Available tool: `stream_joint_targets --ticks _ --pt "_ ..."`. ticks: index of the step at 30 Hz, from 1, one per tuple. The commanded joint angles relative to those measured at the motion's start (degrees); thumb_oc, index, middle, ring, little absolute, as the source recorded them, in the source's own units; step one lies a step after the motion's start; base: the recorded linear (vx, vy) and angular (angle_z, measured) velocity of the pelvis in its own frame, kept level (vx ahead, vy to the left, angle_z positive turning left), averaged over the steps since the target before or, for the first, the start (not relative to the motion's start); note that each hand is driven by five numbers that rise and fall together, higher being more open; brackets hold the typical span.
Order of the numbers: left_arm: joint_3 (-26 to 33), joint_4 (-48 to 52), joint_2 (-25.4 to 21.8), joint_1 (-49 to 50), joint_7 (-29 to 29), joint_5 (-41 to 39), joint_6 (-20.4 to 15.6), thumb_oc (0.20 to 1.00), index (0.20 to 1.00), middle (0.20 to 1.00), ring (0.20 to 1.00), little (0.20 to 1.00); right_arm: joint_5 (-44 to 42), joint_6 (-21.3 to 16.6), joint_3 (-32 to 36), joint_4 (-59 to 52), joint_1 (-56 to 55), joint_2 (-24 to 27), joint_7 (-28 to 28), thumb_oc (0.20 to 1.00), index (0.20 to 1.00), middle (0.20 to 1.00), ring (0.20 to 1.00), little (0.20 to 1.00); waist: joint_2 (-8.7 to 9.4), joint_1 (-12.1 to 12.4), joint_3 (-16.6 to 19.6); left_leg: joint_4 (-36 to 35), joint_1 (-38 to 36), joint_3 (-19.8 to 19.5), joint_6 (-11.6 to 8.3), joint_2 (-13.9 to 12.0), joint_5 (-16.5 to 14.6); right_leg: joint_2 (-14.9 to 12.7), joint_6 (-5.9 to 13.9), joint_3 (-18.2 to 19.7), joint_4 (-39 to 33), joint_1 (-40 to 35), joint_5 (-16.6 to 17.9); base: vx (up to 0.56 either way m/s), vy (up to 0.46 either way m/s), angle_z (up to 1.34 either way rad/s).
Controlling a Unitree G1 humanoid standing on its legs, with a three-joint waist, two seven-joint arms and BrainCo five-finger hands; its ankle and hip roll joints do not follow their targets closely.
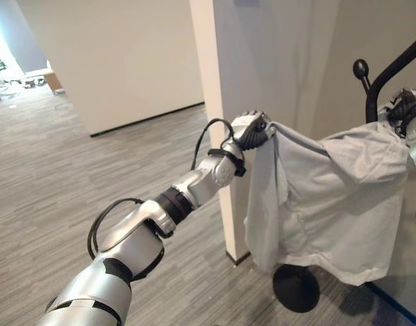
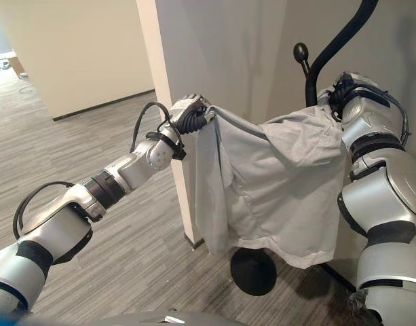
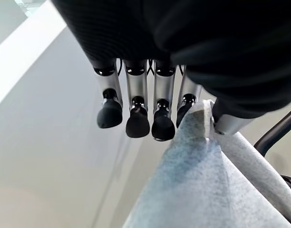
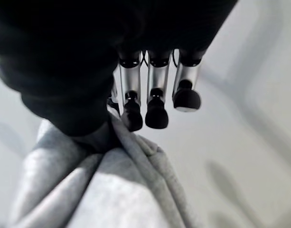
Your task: Hang the clothes on the sofa on the clothes rack.
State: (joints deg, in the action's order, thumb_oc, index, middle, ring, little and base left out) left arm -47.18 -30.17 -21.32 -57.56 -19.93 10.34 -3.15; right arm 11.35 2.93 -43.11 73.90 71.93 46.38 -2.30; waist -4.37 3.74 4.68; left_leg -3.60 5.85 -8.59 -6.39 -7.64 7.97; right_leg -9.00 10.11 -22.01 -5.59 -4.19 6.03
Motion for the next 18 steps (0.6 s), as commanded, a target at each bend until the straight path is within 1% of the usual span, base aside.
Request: stream_joint_targets --ticks 1,8,9,10,18 --pt "4.62 -0.96 -2.32 -8.50 -0.34 1.99 -0.81 0.200 0.200 0.200 0.200 0.200 2.20 -0.99 -3.79 2.80 -4.14 -2.00 2.19 0.200 0.200 0.200 0.200 0.200 3.32 1.63 -9.02 -1.40 -1.54 3.92 -3.72 1.92 -2.99 0.45 1.50 -1.93 0.59 -1.75 -7.09 0.00 0.000 0.00" --pt "4.84 -0.23 -2.38 -8.52 0.99 2.28 -0.56 0.200 0.200 0.200 0.200 0.200 2.07 -0.82 -2.12 3.03 -7.72 -3.02 3.71 0.200 0.200 0.200 0.200 0.200 3.36 1.36 -8.96 -1.40 -1.74 4.21 -3.64 1.89 -3.17 0.18 1.62 -1.84 0.59 -1.88 -6.94 0.00 0.000 0.00" --pt "4.82 0.00 -2.44 -8.51 1.03 2.26 -0.57 0.438 0.438 0.438 0.438 0.438 2.00 -0.79 -2.00 3.10 -7.84 -3.04 3.79 0.391 0.391 0.391 0.391 0.391 3.36 1.35 -8.95 -1.40 -1.76 4.23 -3.63 1.87 -3.18 0.16 1.62 -1.83 0.59 -1.91 -6.92 0.00 0.000 0.00" --pt "4.95 0.16 -2.41 -8.46 0.91 2.23 -0.55 1.000 1.000 1.000 1.000 1.000 1.91 -0.77 -1.75 2.87 -8.16 -3.04 3.74 1.000 1.000 1.000 1.000 1.000 3.37 1.28 -8.99 -1.40 -1.81 4.28 -3.63 1.88 -3.21 0.13 1.64 -1.80 0.59 -1.92 -6.90 0.00 0.000 0.00" --pt "6.54 1.29 -2.49 -7.79 0.48 2.13 -0.13 1.000 1.000 1.000 1.000 1.000 0.67 -0.96 -0.78 1.49 -8.11 -3.60 3.17 1.000 1.000 1.000 1.000 1.000 3.57 0.57 -8.82 -1.40 -2.48 4.84 -3.49 1.80 -3.54 0.08 1.64 -1.24 0.59 -2.09 -6.78 0.00 0.000 0.00"
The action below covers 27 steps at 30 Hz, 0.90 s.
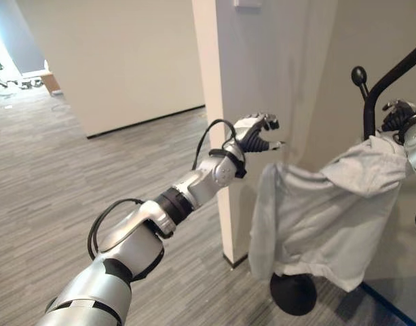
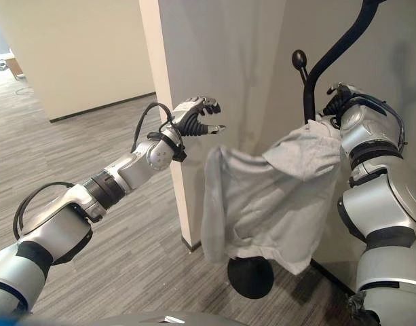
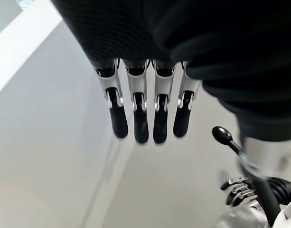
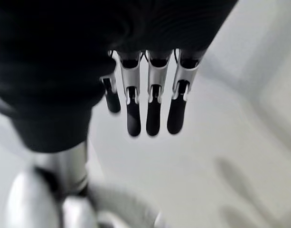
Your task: Hang the clothes on the sofa on the clothes rack.
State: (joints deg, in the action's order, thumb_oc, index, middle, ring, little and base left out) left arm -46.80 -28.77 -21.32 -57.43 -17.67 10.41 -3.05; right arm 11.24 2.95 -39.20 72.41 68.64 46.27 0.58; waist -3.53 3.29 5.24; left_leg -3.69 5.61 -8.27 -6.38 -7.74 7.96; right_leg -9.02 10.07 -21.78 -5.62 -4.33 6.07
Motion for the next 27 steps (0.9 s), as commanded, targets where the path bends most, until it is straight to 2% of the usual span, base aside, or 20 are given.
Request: stream_joint_targets --ticks 1,16,18,23,27 --pt "6.31 -0.01 -2.52 -7.72 -1.75 2.05 -0.19 1.000 1.000 1.000 1.000 1.000 0.76 -1.07 -4.64 2.88 -4.93 -3.53 0.34 1.000 1.000 1.000 1.000 1.000 2.74 0.94 -9.38 -1.31 -2.32 4.61 -3.50 1.88 -3.56 0.09 1.66 -1.45 0.62 -1.99 -6.82 0.00 0.000 0.00" --pt "7.18 2.01 -3.13 -6.52 -1.68 2.74 0.02 1.000 1.000 1.000 1.000 1.000 -0.75 -1.65 -3.17 1.15 -5.68 -3.83 -0.33 1.000 1.000 1.000 1.000 1.000 2.88 0.29 -9.11 -1.31 -3.12 5.34 -3.25 1.80 -4.06 0.01 1.61 -0.86 0.62 -2.20 -6.79 0.00 0.002 -0.01" --pt "7.48 2.00 -3.60 -6.23 -1.78 2.75 0.08 1.000 1.000 1.000 1.000 1.000 -2.57 -1.84 -2.68 -0.46 -5.54 -3.51 -0.48 1.000 1.000 1.000 1.000 1.000 2.94 -0.04 -9.11 -1.31 -3.17 5.56 -3.21 1.78 -4.11 0.06 1.59 -0.61 0.62 -2.09 -6.78 0.00 0.000 0.00" --pt "8.99 2.06 -5.08 -5.32 -2.66 2.13 -0.10 1.000 1.000 1.000 1.000 1.000 -13.67 -3.74 2.81 -5.12 -5.93 -1.70 -2.71 1.000 1.000 1.000 1.000 1.000 3.14 -0.96 -9.16 -1.31 -3.47 6.17 -3.14 1.63 -4.37 0.14 1.64 0.05 0.62 -1.88 -6.57 0.01 0.010 -0.03" --pt "10.86 2.40 -8.22 -4.06 -3.90 1.05 -0.41 1.000 1.000 1.000 1.000 1.000 -20.51 -5.86 8.55 -9.16 -6.91 2.64 -6.83 1.000 1.000 1.000 1.000 1.000 3.38 -2.04 -9.18 -1.31 -3.88 6.99 -3.11 1.35 -4.85 0.14 1.79 0.54 0.62 -1.77 -6.48 0.02 0.010 -0.03"
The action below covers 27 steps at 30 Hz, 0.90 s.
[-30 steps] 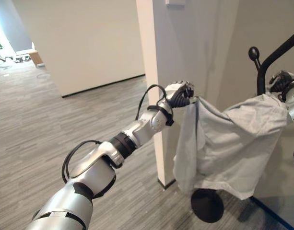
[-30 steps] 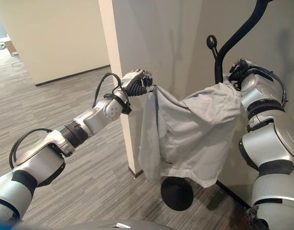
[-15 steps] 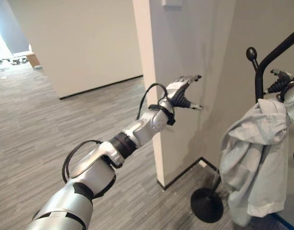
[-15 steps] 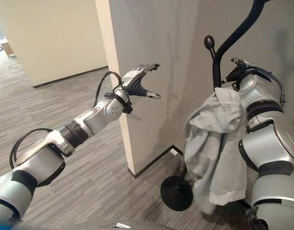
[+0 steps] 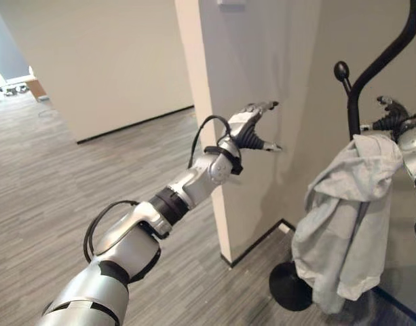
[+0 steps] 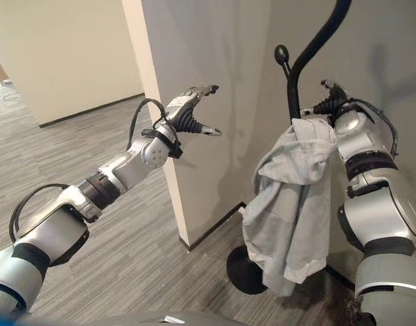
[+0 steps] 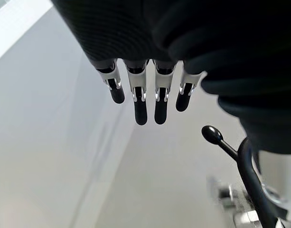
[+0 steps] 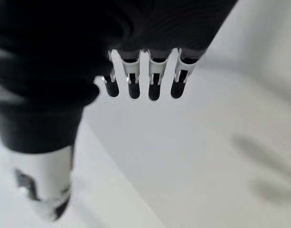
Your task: Hang the clothes on the sofa on the clothes rack.
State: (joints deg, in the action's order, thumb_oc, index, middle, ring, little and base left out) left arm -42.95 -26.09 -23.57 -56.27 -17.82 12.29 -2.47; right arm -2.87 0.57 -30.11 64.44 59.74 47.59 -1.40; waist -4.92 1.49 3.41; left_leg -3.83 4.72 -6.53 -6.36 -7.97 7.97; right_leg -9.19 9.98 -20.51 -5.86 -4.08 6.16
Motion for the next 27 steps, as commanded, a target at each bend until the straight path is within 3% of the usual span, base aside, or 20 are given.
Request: stream_joint_targets --ticks 1,5,12,27 --pt "6.96 -0.25 -5.98 -5.21 -3.73 -0.83 -0.98 1.000 1.000 1.000 1.000 1.000 -6.40 -3.47 -0.44 -1.29 1.84 1.34 -4.87 1.000 1.000 1.000 1.000 1.000 4.81 -0.20 -7.36 -1.17 -3.03 5.28 -3.13 1.58 -4.87 0.31 1.89 -0.71 0.86 -2.05 -6.57 0.02 0.012 -0.05" --pt "8.36 0.49 -8.67 -3.89 -4.92 -1.41 -1.13 1.000 1.000 1.000 1.000 1.000 -11.22 -5.32 5.84 -7.36 -1.10 4.44 -8.94 1.000 1.000 1.000 1.000 1.000 4.91 -1.13 -7.23 -1.17 -3.60 6.17 -3.09 1.24 -5.38 0.31 2.01 -0.16 0.86 -2.09 -6.57 0.01 0.011 -0.11" --pt "10.36 1.85 -11.46 -1.07 -5.63 -0.95 -0.85 1.000 1.000 1.000 1.000 1.000 -10.46 -6.61 12.55 -17.66 -7.97 7.27 -12.59 1.000 1.000 1.000 1.000 1.000 5.37 -2.40 -6.92 -1.17 -4.74 7.59 -3.01 0.80 -6.28 0.34 2.14 0.86 0.86 -2.26 -6.56 0.01 0.013 -0.09" --pt "15.06 4.89 -14.20 5.87 -5.06 1.16 0.26 1.000 1.000 1.000 1.000 1.000 -5.05 -5.89 22.85 -26.15 -24.55 5.78 -13.86 1.000 1.000 1.000 1.000 1.000 6.32 -4.32 -6.34 -1.17 -7.40 11.00 -1.73 0.39 -8.15 -0.14 2.56 3.82 0.86 -2.11 -6.05 0.01 0.022 -0.15"
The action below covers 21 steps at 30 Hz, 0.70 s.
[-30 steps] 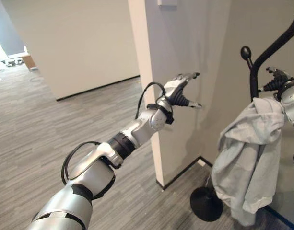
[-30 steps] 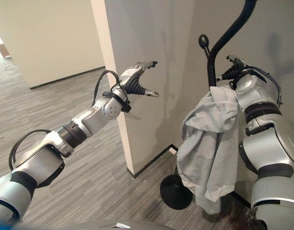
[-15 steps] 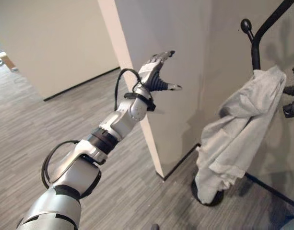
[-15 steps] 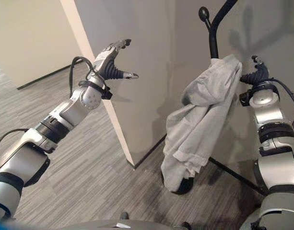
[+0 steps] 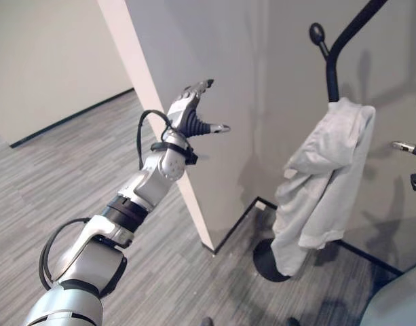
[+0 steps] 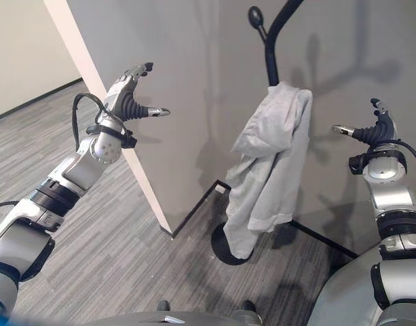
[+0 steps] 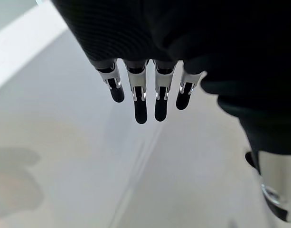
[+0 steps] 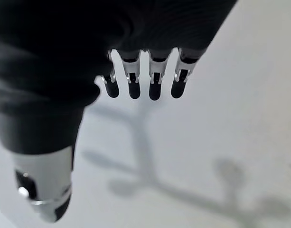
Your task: Hang the clothes on the sofa on the clothes rack.
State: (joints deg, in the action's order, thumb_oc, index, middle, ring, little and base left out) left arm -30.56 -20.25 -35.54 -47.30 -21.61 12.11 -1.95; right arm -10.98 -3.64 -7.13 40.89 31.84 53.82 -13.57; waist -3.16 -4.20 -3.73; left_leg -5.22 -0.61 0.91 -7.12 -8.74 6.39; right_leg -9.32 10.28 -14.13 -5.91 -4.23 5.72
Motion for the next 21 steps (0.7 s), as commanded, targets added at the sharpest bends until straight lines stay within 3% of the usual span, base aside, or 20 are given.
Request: stream_joint_targets --ticks 1,6,7,9,13,17,19,21 --pt "2.78 -0.96 -2.21 -2.98 -1.33 1.42 -0.17 1.000 1.000 1.000 1.000 1.000 3.29 -1.73 0.33 -3.15 2.67 -0.70 -1.89 1.000 1.000 1.000 1.000 1.000 4.58 1.32 0.81 0.22 -2.20 3.66 -0.94 1.19 -6.64 -0.01 2.26 -2.43 0.91 -1.99 -5.60 0.02 0.004 -0.05" --pt "8.69 3.92 -2.27 3.86 -1.12 -2.92 -1.78 1.000 1.000 1.000 1.000 1.000 3.37 -2.51 5.35 -7.68 -4.30 -2.76 -2.24 1.000 1.000 1.000 1.000 1.000 4.78 1.11 0.62 0.22 -2.76 4.11 -0.79 1.00 -6.84 0.10 2.11 -1.92 0.91 -2.01 -5.59 0.02 0.000 -0.07" --pt "12.09 6.76 -2.26 8.78 -0.29 -5.33 -2.44 1.000 1.000 1.000 1.000 1.000 3.68 -2.44 7.51 -9.50 -8.05 -3.62 -1.68 1.000 1.000 1.000 1.000 1.000 4.90 1.31 0.56 0.22 -2.89 4.20 -0.72 0.95 -6.90 0.12 2.05 -1.88 0.91 -2.01 -5.58 0.04 0.016 -0.09" --pt "23.96 14.41 -1.44 28.34 2.90 -9.51 -3.69 1.000 1.000 1.000 1.000 1.000 4.61 -2.45 15.02 -16.25 -21.91 -10.13 0.23 1.000 1.000 1.000 1.000 1.000 5.17 1.94 -0.04 0.22 -2.82 4.34 -0.38 0.87 -7.02 -0.01 1.84 -1.62 0.91 -1.63 -5.52 0.05 0.034 -0.16" --pt "34.87 14.99 3.70 47.37 7.51 -14.01 -4.02 1.000 1.000 1.000 1.000 1.000 3.98 -2.52 19.50 -19.61 -33.53 -20.92 3.27 1.000 1.000 1.000 1.000 1.000 5.41 2.54 -0.17 0.22 -2.77 4.26 0.31 0.87 -7.31 -0.31 1.65 -1.15 0.91 -1.38 -5.51 0.05 0.027 -0.03" --pt "38.37 8.22 8.33 54.62 10.58 -18.65 -4.53 1.000 1.000 1.000 1.000 1.000 4.66 -1.86 18.67 -15.58 -37.37 -25.74 5.40 1.000 1.000 1.000 1.000 1.000 5.49 3.00 -0.30 0.22 -2.61 4.38 0.83 1.02 -7.36 -0.59 1.53 -0.67 0.91 -0.93 -5.29 0.03 0.036 0.00" --pt "38.36 8.05 8.29 54.64 10.61 -18.71 -4.70 1.000 1.000 1.000 1.000 1.000 4.62 -1.96 18.60 -15.46 -37.37 -25.72 5.41 1.000 1.000 1.000 1.000 1.000 5.50 3.02 -0.20 0.22 -2.60 4.44 0.83 1.03 -7.38 -0.59 1.54 -0.62 0.91 -0.89 -5.30 0.00 0.005 -0.02" --pt "38.34 -0.30 11.26 59.88 15.00 -24.33 -5.48 1.000 1.000 1.000 1.000 1.000 2.76 -2.23 16.15 -8.30 -39.90 -29.63 7.91 1.000 1.000 1.000 1.000 1.000 5.44 3.53 -0.75 0.22 -2.45 4.58 1.27 1.28 -7.27 -0.85 1.51 -0.37 0.91 -0.63 -5.09 0.01 0.057 0.02"
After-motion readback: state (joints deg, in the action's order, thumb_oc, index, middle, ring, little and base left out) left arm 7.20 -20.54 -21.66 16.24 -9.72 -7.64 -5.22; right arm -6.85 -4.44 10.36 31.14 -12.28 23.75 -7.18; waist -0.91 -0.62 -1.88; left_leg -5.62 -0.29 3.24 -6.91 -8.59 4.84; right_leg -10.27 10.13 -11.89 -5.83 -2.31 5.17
